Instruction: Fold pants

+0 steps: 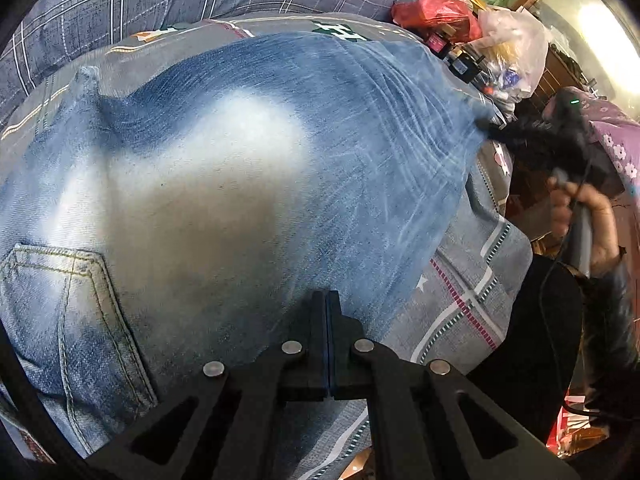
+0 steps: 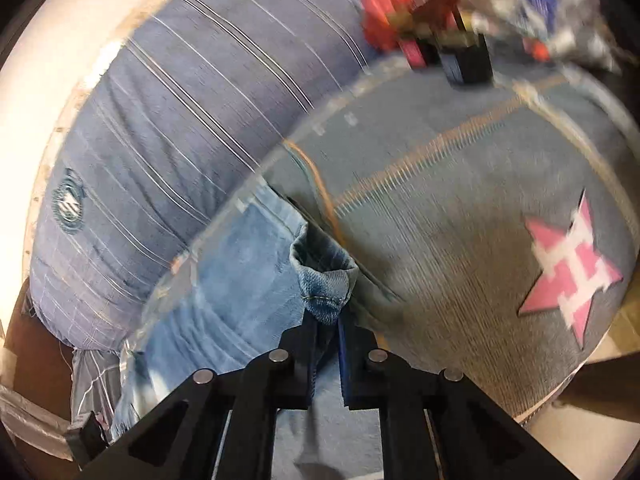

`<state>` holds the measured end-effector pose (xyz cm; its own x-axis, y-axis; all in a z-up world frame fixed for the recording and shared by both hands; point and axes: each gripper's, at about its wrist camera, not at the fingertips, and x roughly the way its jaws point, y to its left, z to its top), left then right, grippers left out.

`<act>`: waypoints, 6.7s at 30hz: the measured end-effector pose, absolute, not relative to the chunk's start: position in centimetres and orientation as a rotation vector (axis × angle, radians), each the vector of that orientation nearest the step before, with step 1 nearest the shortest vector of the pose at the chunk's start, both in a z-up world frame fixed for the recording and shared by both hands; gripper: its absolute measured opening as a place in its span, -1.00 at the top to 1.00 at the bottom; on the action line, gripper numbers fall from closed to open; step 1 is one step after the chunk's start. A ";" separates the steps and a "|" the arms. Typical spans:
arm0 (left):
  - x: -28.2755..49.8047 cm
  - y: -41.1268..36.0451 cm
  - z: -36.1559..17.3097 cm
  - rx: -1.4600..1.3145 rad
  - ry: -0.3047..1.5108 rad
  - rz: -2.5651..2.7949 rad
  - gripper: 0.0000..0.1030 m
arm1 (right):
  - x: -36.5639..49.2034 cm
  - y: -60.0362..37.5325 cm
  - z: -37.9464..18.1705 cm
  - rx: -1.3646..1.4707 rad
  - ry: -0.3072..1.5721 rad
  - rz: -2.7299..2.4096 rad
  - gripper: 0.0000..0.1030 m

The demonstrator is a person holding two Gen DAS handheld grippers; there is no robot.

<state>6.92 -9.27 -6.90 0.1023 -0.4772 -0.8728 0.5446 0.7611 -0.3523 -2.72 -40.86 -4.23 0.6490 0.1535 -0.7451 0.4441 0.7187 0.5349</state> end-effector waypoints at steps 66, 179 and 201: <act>8.8 3.5 -2.6 0.004 0.973 -0.343 0.96 | 6.2 -19.6 -1.0 0.260 0.992 0.025 -0.14; 21.2 -26.8 0.6 -0.115 1.254 -0.692 -0.52 | -1.1 -36.2 -0.9 0.640 0.827 0.037 0.55; 23.7 -29.2 -2.0 -0.036 1.338 -0.630 0.64 | -1.6 -29.6 -0.5 0.515 0.866 0.102 0.55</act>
<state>23.73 -29.23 -1.98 0.0922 -0.4441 -0.8912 0.4045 0.8345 -0.3741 -1.63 -29.65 -0.50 0.6511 0.2903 -0.7013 0.1188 0.8736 0.4720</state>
